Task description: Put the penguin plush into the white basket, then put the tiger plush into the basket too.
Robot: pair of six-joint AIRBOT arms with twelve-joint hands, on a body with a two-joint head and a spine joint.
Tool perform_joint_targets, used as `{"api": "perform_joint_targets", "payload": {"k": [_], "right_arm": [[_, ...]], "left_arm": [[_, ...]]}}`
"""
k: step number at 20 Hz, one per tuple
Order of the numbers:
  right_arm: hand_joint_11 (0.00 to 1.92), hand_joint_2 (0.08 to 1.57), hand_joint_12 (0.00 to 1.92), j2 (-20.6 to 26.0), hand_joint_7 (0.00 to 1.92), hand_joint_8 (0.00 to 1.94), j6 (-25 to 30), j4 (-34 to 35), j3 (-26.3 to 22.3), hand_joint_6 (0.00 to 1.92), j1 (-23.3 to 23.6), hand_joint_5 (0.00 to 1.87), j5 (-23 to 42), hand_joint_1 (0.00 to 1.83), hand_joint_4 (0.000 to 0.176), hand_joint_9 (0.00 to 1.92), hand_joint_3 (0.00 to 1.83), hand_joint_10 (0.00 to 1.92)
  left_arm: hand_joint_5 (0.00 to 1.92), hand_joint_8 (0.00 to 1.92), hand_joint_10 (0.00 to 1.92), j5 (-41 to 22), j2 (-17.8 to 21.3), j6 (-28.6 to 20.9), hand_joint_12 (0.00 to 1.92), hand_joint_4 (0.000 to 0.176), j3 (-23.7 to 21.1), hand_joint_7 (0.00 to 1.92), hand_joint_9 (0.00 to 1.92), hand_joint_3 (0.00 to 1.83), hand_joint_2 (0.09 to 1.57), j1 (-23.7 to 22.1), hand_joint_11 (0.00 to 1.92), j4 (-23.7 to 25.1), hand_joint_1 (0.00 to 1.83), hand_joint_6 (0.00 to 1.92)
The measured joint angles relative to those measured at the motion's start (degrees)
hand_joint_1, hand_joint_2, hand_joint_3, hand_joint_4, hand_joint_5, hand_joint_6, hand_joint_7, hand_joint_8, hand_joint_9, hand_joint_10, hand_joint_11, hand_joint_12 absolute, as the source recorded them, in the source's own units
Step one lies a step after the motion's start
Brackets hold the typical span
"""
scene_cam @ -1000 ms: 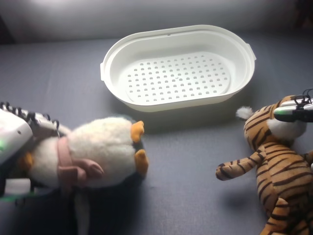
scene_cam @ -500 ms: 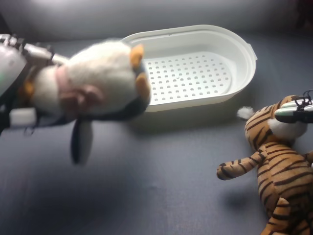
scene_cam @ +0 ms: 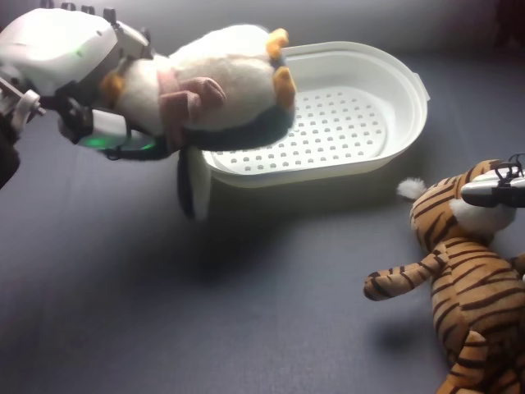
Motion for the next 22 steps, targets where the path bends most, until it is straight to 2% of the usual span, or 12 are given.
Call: {"api": "perform_joint_targets", "payload": {"k": [1, 2, 3, 8, 10, 12, 14, 15, 17, 19, 21, 22], "right_arm": [[0.50, 1.20, 0.11, 0.0, 0.45, 0.00, 0.0, -0.1, 0.0, 0.00, 0.0, 0.44, 0.0, 0.78, 0.056, 0.49, 0.00, 0.00], [0.52, 1.20, 0.11, 0.0, 0.45, 0.00, 0.0, -0.1, 0.0, 0.00, 0.0, 0.45, 0.2, 0.77, 0.052, 0.49, 0.00, 0.01], [0.52, 1.21, 0.11, 0.0, 0.45, 0.00, 0.0, -0.1, 0.0, 0.00, 0.0, 0.45, 0.2, 0.77, 0.053, 0.49, 0.00, 0.01], [0.48, 1.18, 0.08, 0.2, 0.44, 0.00, 0.1, 0.0, -0.4, 0.00, 0.0, 0.44, 0.4, 0.82, 0.036, 0.46, 0.00, 0.00], [0.45, 1.17, 0.06, 1.3, 0.41, 0.00, -0.1, -0.3, -1.6, 0.00, 0.0, 0.44, 1.3, 0.85, 0.046, 0.43, 0.00, 0.00], [0.41, 1.18, 0.04, 2.4, 0.37, 0.00, -1.4, -0.1, -2.7, 0.00, 0.0, 0.39, 3.0, 0.80, 0.093, 0.38, 0.00, 0.00], [0.40, 1.16, 0.03, 3.3, 0.39, 0.01, -3.1, 0.2, -4.2, 0.01, 0.0, 0.43, 5.8, 0.85, 0.071, 0.38, 0.00, 0.00], [0.39, 1.14, 0.03, 3.4, 0.39, 0.00, -3.1, -0.3, -4.7, 0.02, 0.0, 0.45, 6.4, 0.88, 0.078, 0.37, 0.00, 0.00], [0.39, 1.14, 0.02, 4.0, 0.38, 0.00, -3.2, -2.2, -5.3, 0.00, 0.0, 0.42, 6.9, 0.93, 0.100, 0.36, 0.00, 0.01], [0.47, 1.10, 0.06, 4.5, 0.41, 0.01, -3.2, -4.0, -6.1, 0.00, 0.0, 0.40, 7.0, 0.93, 0.145, 0.41, 0.00, 0.02], [0.45, 1.09, 0.04, 4.5, 0.41, 0.00, -3.1, -6.7, -6.6, 0.00, 0.0, 0.41, 5.9, 0.96, 0.132, 0.41, 0.00, 0.01], [0.44, 1.11, 0.04, 4.4, 0.37, 0.00, -3.1, -8.2, -6.6, 0.00, 0.0, 0.41, 3.8, 0.96, 0.132, 0.40, 0.00, 0.00]], "left_arm": [[0.33, 0.00, 0.00, 1.1, -0.7, -0.1, 0.48, 0.149, 0.2, 0.41, 0.46, 0.00, 0.87, -0.8, 0.28, 0.1, 0.92, 0.00], [0.23, 0.00, 0.00, 1.4, -1.1, -0.2, 0.56, 0.171, 0.2, 0.29, 0.33, 0.01, 0.85, -1.1, 0.13, 0.2, 0.90, 0.00], [0.17, 0.00, 0.00, 1.3, -1.2, -0.2, 0.69, 0.175, 0.2, 0.23, 0.27, 0.00, 0.85, -1.3, 0.03, 0.3, 0.89, 0.00], [0.00, 0.00, 0.01, -2.3, 1.8, -0.1, 0.41, 0.176, -3.9, 0.06, 0.07, 0.00, 0.83, 1.4, 0.00, 0.2, 0.84, 0.00], [0.00, 0.01, 0.01, -7.8, 6.1, -0.1, 0.20, 0.176, -9.4, 0.03, 0.02, 0.00, 0.84, 5.6, 0.00, 2.0, 0.82, 0.00], [0.00, 0.00, 0.01, -12.8, 9.1, -0.1, 0.19, 0.176, -13.8, 0.04, 0.03, 0.00, 0.83, 9.0, 0.00, 4.3, 0.82, 0.00], [0.00, 0.00, 0.00, -19.0, 12.7, -0.2, 0.01, 0.176, -18.9, 0.00, 0.00, 0.00, 0.83, 14.7, 0.00, 7.6, 1.01, 0.00], [0.00, 0.00, 0.00, -21.2, 14.2, -0.1, 0.00, 0.164, -21.0, 0.00, 0.00, 0.01, 0.85, 17.4, 0.00, 8.6, 0.79, 0.00], [0.02, 0.00, 0.00, -25.4, 16.7, -0.2, 0.00, 0.163, -24.1, 0.00, 0.00, 0.00, 0.84, 22.5, 0.00, 9.2, 0.64, 0.01], [0.00, 0.00, 0.00, -28.3, 19.0, -0.2, 0.00, 0.159, -25.8, 0.00, 0.00, 0.00, 0.83, 26.4, 0.00, 10.3, 0.64, 0.00], [0.01, 0.00, 0.00, -30.0, 21.4, -0.2, 0.00, 0.103, -27.8, 0.00, 0.00, 0.00, 0.81, 29.2, 0.00, 11.1, 0.71, 0.00], [0.00, 0.00, 0.00, -31.0, 22.1, -0.2, 0.00, 0.119, -28.7, 0.00, 0.00, 0.00, 0.77, 31.1, 0.00, 11.5, 0.73, 0.00]]}}
